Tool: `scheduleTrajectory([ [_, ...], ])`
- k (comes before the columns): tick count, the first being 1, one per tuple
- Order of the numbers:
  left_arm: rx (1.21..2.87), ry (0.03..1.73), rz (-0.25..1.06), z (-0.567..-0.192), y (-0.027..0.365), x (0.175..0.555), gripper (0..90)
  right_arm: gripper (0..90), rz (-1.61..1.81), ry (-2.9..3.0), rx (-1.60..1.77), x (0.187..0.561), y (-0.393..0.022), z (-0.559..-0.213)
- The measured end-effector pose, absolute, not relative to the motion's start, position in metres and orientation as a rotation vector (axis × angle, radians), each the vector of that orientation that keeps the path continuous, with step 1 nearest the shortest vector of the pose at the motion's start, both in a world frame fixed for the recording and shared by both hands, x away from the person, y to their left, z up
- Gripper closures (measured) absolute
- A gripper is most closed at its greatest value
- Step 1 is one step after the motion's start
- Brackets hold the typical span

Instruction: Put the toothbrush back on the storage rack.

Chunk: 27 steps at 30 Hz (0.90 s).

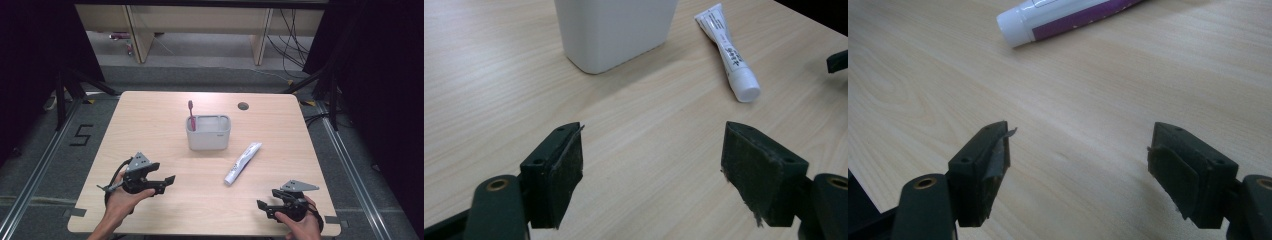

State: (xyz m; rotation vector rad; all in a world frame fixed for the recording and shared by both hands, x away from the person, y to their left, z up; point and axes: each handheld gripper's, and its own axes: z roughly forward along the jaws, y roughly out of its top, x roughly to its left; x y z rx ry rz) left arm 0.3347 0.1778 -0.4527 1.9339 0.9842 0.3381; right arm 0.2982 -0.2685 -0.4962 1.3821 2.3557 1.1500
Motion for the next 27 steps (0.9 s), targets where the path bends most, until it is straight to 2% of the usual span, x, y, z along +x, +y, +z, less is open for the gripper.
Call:
scheduleTrajectory([
  [13, 1.939, 0.988, 0.32, -0.47, 0.183, 0.307, 23.8, 25.1, 1.148, 2.351, 1.374, 0.301, -0.269, -0.496],
  [17, 1.989, 0.98, 0.33, -0.476, 0.188, 0.3, 23.8, 25.1, 1.132, 2.334, 1.354, 0.302, -0.269, -0.496],
  [27, 1.968, 0.993, 0.328, -0.484, 0.193, 0.28, 23.8, 25.1, 1.125, 2.336, 1.361, 0.304, -0.267, -0.493],
])
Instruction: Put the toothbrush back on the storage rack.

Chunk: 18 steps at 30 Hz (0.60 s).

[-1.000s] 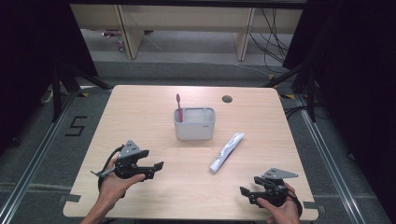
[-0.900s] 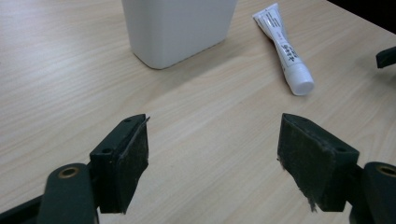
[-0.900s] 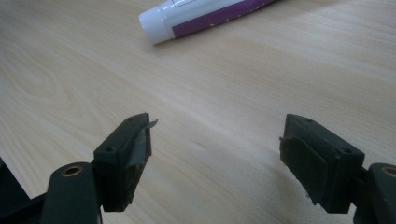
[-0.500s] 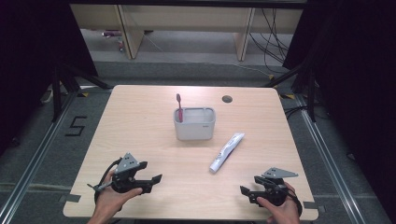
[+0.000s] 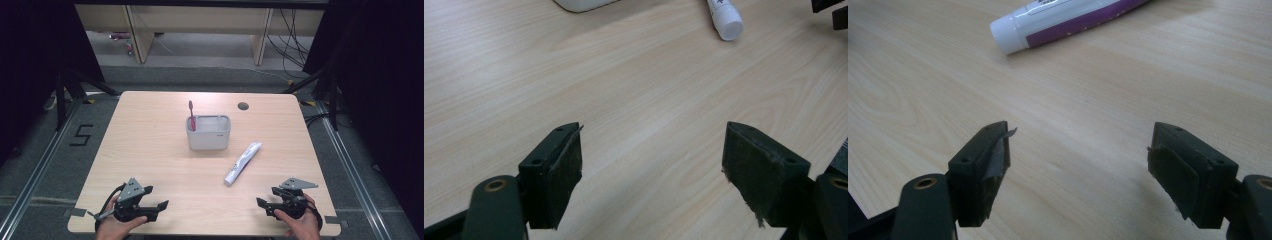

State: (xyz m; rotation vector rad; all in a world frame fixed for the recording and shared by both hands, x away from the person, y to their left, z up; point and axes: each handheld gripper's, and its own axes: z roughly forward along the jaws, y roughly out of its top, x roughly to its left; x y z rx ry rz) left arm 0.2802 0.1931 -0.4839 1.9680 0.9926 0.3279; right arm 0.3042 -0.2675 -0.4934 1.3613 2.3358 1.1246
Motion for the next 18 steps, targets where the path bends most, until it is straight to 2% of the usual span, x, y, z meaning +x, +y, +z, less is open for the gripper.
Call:
scheduleTrajectory([
  [8, 1.977, 0.993, 0.333, -0.489, 0.191, 0.264, 23.5, 25.0, 1.137, 2.315, 1.379, 0.311, -0.27, -0.489],
  [9, 2.017, 0.966, 0.33, -0.488, 0.194, 0.263, 23.5, 25.1, 1.136, 2.304, 1.378, 0.311, -0.271, -0.488],
  [18, 1.991, 0.981, 0.316, -0.49, 0.191, 0.249, 23.3, 25.0, 1.121, 2.274, 1.465, 0.32, -0.269, -0.485],
])
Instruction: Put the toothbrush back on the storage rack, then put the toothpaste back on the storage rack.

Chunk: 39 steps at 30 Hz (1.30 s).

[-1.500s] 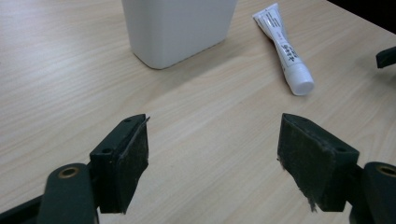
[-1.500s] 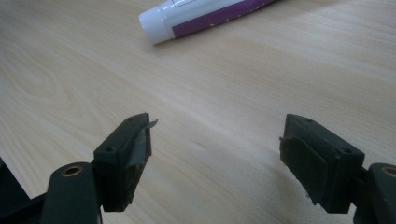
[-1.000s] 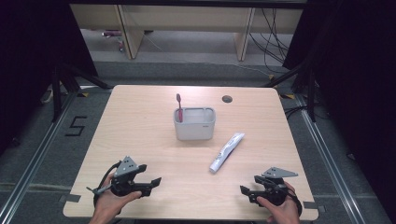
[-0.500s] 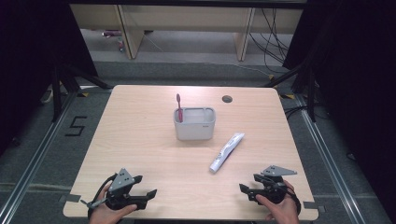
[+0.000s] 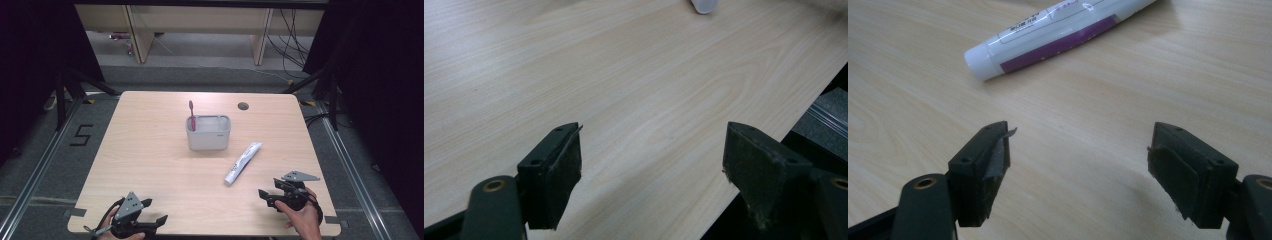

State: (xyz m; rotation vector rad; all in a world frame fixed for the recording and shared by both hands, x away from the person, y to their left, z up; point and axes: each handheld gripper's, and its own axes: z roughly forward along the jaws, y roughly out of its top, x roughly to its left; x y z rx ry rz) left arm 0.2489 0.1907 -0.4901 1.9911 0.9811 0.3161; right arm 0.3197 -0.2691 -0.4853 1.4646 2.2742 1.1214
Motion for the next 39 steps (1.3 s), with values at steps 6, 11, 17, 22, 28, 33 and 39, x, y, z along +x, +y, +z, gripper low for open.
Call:
scheduleTrajectory([
  [6, 1.993, 0.982, 0.333, -0.491, 0.193, 0.245, 23.2, 25.0, 1.118, 2.259, 1.477, 0.327, -0.269, -0.483],
  [11, 2.016, 0.973, 0.324, -0.494, 0.194, 0.242, 23.2, 25.0, 1.127, 2.235, 1.479, 0.334, -0.266, -0.481],
  [17, 2.037, 0.961, 0.317, -0.496, 0.19, 0.237, 23.1, 25.0, 1.133, 2.227, 1.499, 0.344, -0.258, -0.478],
  [22, 2.064, 0.931, 0.323, -0.498, 0.187, 0.234, 22.9, 24.6, 1.099, 2.254, 1.46, 0.353, -0.256, -0.477],
  [28, 2.098, 0.935, 0.351, -0.5, 0.188, 0.232, 22.9, 24.3, 1.084, 2.256, 1.465, 0.36, -0.254, -0.479],
  [33, 2.1, 0.923, 0.344, -0.499, 0.188, 0.231, 22.9, 24.1, 1.063, 2.262, 1.544, 0.362, -0.248, -0.479],
  [39, 2.107, 0.916, 0.33, -0.499, 0.187, 0.231, 22.8, 23.5, 1.064, 2.266, 1.484, 0.373, -0.247, -0.478],
])
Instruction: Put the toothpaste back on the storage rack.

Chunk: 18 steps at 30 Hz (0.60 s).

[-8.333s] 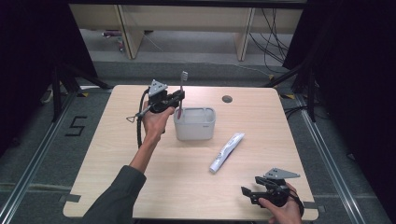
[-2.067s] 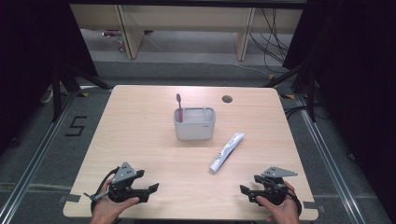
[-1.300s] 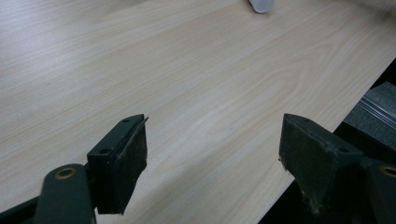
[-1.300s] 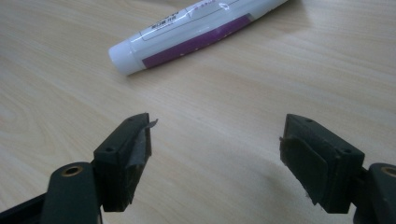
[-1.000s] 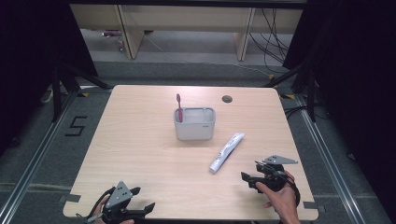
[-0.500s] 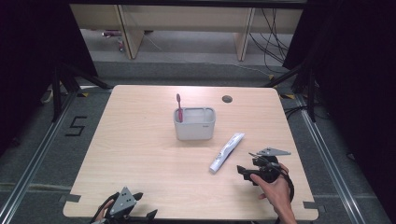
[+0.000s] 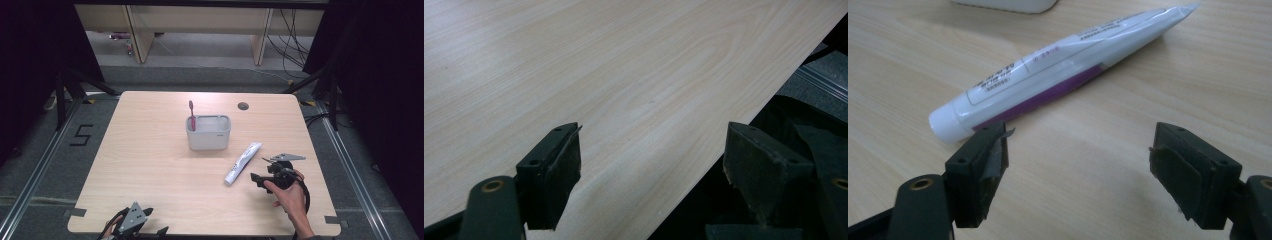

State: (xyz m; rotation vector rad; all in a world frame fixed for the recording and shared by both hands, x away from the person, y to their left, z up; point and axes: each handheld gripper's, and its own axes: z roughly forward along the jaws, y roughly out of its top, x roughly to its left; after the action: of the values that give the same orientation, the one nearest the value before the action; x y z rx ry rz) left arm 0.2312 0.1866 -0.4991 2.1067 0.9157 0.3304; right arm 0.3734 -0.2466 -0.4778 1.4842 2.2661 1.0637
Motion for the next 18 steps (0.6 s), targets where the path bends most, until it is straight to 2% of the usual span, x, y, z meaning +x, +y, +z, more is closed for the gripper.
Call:
scheduleTrajectory([
  [18, 2.1, 0.89, 0.354, -0.5, 0.186, 0.228, 22.8, 21.0, 0.948, 2.288, 1.554, 0.416, -0.205, -0.466],
])
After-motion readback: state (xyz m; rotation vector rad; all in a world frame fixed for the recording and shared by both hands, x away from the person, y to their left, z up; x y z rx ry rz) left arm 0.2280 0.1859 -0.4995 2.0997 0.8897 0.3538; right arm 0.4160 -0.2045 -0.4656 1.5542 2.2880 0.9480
